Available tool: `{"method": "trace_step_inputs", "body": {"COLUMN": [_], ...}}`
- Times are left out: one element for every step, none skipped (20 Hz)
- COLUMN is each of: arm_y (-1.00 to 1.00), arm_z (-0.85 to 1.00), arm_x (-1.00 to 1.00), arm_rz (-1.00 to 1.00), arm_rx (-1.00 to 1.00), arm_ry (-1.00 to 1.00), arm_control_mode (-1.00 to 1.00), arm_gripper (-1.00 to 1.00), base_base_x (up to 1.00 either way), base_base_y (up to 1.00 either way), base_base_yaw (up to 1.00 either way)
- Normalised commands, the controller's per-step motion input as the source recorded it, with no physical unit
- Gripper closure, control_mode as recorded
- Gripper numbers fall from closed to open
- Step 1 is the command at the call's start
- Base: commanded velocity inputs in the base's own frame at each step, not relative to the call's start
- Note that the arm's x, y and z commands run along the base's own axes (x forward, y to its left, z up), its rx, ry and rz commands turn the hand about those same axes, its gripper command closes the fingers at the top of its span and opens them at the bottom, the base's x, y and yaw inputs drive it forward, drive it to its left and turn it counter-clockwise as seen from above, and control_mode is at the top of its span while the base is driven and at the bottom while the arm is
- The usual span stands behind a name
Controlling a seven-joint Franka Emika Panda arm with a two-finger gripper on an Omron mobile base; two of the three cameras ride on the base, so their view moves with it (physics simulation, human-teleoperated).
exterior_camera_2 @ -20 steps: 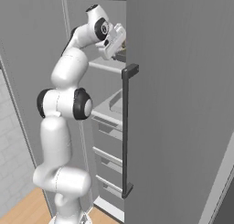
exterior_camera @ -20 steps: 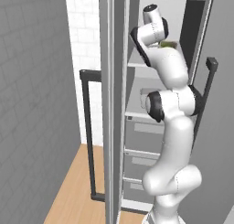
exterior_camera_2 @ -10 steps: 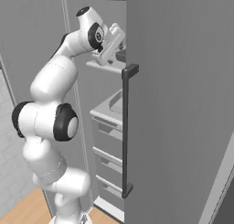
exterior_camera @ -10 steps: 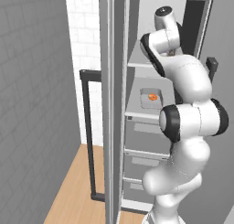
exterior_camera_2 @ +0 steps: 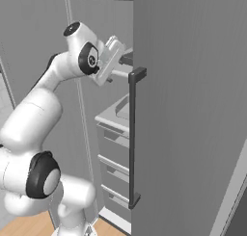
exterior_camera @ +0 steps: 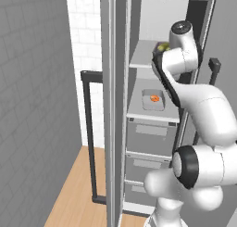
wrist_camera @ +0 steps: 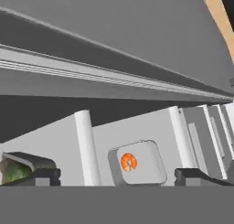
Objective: Take the meat container that has the shrimp and place it on the second highest rack of the freezer. Then take the vegetable container that has the cucumbers and place it on the highest rack of the freezer.
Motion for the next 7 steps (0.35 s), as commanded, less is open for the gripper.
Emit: {"method": "trace_step_inputs", "body": {"arm_y": [0.09,0.09,0.10,0.28,0.35,0.31,0.31], "arm_z": [0.00,0.00,0.00,0.00,0.00,0.00,0.00], "arm_x": [-1.00,-1.00,-1.00,-1.00,-1.00,-1.00,-1.00], "arm_rz": [0.00,0.00,0.00,0.00,0.00,0.00,0.00], "arm_rx": [0.02,0.03,0.03,0.01,0.00,0.05,0.07], "arm_ry": [0.00,0.01,0.01,0.09,0.14,0.17,0.21], "arm_control_mode": [-1.00,-1.00,-1.00,-1.00,-1.00,-1.00,-1.00], "arm_gripper": [-1.00,-1.00,-1.00,-1.00,-1.00,-1.00,-1.00], "base_base_x": [0.00,0.00,0.00,0.00,0.00,0.00,0.00], "base_base_y": [0.00,0.00,0.00,0.00,0.00,0.00,0.00], "base_base_yaw": [0.00,0.00,0.00,0.00,0.00,0.00,0.00]}}
